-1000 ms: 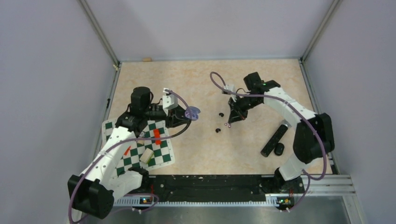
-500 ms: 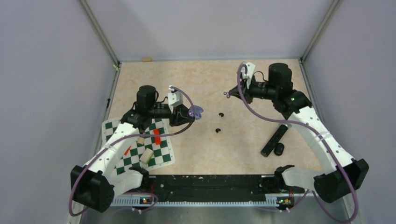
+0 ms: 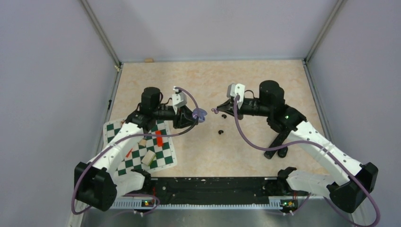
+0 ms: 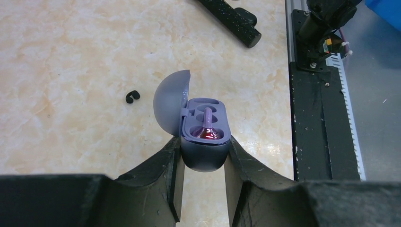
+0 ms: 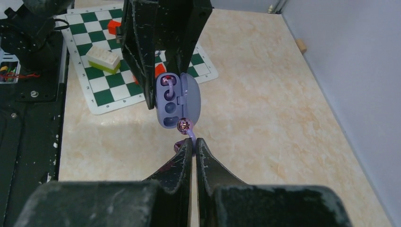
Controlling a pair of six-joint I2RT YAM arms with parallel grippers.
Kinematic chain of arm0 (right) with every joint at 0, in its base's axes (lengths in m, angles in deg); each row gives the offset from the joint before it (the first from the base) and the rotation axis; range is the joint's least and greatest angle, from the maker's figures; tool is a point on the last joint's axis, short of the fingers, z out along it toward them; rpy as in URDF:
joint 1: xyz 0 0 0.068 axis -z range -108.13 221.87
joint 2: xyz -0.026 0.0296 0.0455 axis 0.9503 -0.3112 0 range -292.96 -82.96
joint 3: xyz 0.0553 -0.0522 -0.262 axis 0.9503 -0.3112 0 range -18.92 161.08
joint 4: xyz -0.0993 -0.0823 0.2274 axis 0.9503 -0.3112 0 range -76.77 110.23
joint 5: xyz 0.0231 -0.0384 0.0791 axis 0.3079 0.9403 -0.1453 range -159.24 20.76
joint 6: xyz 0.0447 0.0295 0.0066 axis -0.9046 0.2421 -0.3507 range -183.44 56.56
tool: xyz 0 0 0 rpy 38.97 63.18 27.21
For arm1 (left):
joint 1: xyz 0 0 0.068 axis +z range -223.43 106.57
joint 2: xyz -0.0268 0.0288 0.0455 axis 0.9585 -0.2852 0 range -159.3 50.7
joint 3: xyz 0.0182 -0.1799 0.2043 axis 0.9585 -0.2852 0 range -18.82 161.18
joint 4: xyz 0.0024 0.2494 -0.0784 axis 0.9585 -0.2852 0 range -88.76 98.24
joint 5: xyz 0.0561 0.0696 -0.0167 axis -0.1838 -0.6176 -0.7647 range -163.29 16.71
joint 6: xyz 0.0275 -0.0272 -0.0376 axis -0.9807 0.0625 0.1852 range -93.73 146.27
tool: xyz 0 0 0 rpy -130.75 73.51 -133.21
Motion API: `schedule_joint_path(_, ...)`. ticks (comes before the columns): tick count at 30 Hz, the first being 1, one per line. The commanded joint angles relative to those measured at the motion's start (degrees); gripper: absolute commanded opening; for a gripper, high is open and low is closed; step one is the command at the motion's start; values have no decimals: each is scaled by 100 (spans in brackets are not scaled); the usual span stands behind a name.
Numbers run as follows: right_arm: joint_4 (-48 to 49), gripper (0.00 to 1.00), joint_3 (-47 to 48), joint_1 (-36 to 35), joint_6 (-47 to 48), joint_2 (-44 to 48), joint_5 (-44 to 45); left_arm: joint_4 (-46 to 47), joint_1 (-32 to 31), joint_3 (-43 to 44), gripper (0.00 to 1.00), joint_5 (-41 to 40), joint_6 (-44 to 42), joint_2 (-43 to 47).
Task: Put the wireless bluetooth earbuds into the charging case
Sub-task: Insert the right earbud into the right side groove of the charging case.
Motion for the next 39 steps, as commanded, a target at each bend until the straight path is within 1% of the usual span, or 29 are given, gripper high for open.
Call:
schedule_joint_path(1,507,0,-121,-241,-19,-73,30,354,-32,-34,1,230,207,-88)
schedule_joint_path(6,736,0,-287,-458,-98,-237,42,393,-69,-61,0,244,240,-154)
schedule_joint_path(14,785,0,-331,-752,11,-533,323,417,-82,-137,0,237,204,-123)
schedule_joint_path(39,757,0,-382,-959,183,-891,597,480,-103,-285,0,365,167,43)
